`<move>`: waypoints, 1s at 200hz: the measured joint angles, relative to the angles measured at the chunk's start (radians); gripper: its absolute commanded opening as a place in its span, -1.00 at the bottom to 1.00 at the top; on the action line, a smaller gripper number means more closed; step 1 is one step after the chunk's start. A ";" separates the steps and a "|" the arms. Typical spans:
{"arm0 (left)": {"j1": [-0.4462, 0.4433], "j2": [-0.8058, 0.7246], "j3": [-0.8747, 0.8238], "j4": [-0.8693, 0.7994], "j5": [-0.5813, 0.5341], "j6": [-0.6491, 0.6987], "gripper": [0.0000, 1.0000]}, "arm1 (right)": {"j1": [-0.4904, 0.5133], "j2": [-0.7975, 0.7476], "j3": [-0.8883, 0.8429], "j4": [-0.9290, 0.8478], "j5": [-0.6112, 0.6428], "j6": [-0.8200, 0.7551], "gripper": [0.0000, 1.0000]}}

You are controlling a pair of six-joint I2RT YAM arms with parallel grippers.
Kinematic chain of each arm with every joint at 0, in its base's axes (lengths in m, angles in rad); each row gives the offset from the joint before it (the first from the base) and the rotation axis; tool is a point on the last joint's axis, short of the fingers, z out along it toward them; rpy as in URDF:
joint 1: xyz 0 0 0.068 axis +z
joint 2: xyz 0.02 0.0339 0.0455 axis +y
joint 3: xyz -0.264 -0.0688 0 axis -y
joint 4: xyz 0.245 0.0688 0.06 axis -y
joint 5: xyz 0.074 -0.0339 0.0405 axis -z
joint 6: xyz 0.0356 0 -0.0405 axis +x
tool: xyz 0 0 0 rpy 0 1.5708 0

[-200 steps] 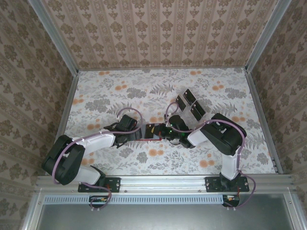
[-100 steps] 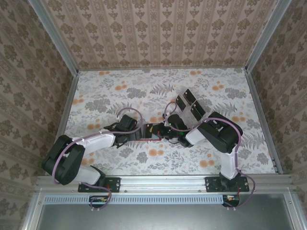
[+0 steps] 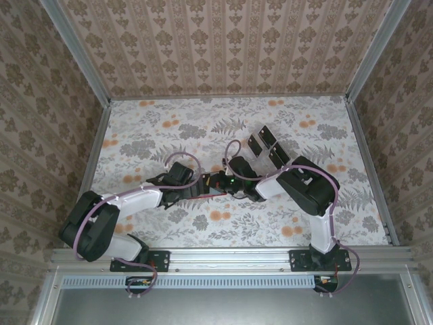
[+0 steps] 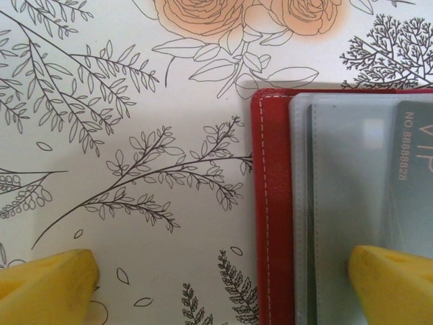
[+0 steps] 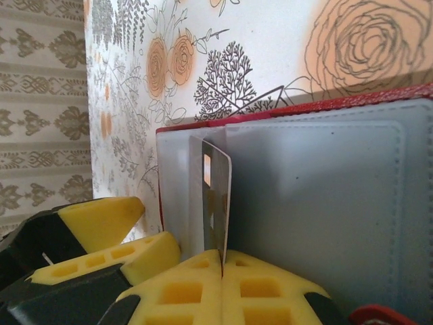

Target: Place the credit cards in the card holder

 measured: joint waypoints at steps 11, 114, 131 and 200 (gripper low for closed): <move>0.003 -0.006 0.000 -0.012 0.000 0.000 1.00 | 0.002 -0.010 0.018 -0.049 0.000 -0.019 -0.41; 0.130 -0.138 0.012 -0.155 0.008 0.013 1.00 | 0.010 -0.129 0.209 -0.607 0.086 -0.253 -0.15; 0.138 -0.136 0.012 -0.158 0.011 0.016 0.99 | 0.012 -0.130 0.260 -0.689 0.116 -0.294 -0.33; 0.143 -0.041 0.012 -0.145 0.023 0.027 1.00 | 0.033 -0.075 0.411 -0.909 0.227 -0.399 -0.71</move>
